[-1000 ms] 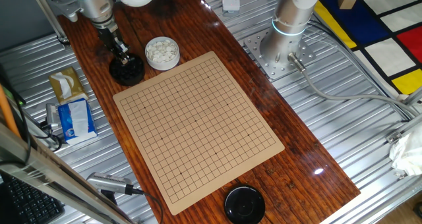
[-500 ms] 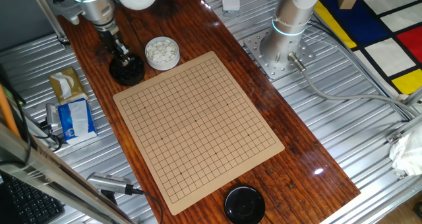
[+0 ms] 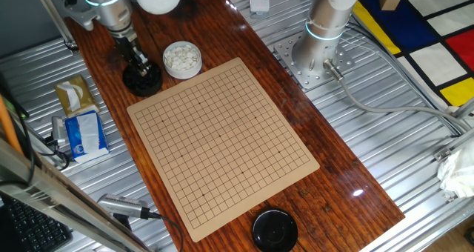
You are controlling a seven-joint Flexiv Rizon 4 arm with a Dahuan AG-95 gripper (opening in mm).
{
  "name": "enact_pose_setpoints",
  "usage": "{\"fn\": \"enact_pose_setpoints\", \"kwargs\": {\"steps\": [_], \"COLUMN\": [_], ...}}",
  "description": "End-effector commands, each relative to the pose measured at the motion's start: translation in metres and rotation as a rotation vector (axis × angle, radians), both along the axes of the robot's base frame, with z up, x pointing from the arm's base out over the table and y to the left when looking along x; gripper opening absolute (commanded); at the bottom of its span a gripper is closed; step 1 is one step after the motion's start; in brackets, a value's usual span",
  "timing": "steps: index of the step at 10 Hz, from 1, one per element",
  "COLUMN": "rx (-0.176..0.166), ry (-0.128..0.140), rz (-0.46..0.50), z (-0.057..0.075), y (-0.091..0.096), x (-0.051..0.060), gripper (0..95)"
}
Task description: Play the first move as black on the 3-4 point in the upper right corner of the Go board
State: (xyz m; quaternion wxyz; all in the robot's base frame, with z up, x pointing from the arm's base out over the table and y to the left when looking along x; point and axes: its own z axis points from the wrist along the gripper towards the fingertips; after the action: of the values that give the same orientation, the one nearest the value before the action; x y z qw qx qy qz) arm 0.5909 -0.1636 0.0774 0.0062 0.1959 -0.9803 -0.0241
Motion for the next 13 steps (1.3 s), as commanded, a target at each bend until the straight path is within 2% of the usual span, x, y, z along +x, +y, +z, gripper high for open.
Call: {"fn": "enact_pose_setpoints", "kwargs": {"steps": [1,3,7,13], "rx": [0.0,0.003,0.008,0.009], "ry": [-0.001,-0.013,-0.019,-0.027], "rz": [0.0,-0.001,0.005,0.017], "z": [-0.003,-0.008,-0.015,-0.023], "y": [0.001,0.002,0.002,0.005], "x": [-0.001,0.001,0.011,0.01], "gripper": [19.0,19.0,19.0,19.0]}}
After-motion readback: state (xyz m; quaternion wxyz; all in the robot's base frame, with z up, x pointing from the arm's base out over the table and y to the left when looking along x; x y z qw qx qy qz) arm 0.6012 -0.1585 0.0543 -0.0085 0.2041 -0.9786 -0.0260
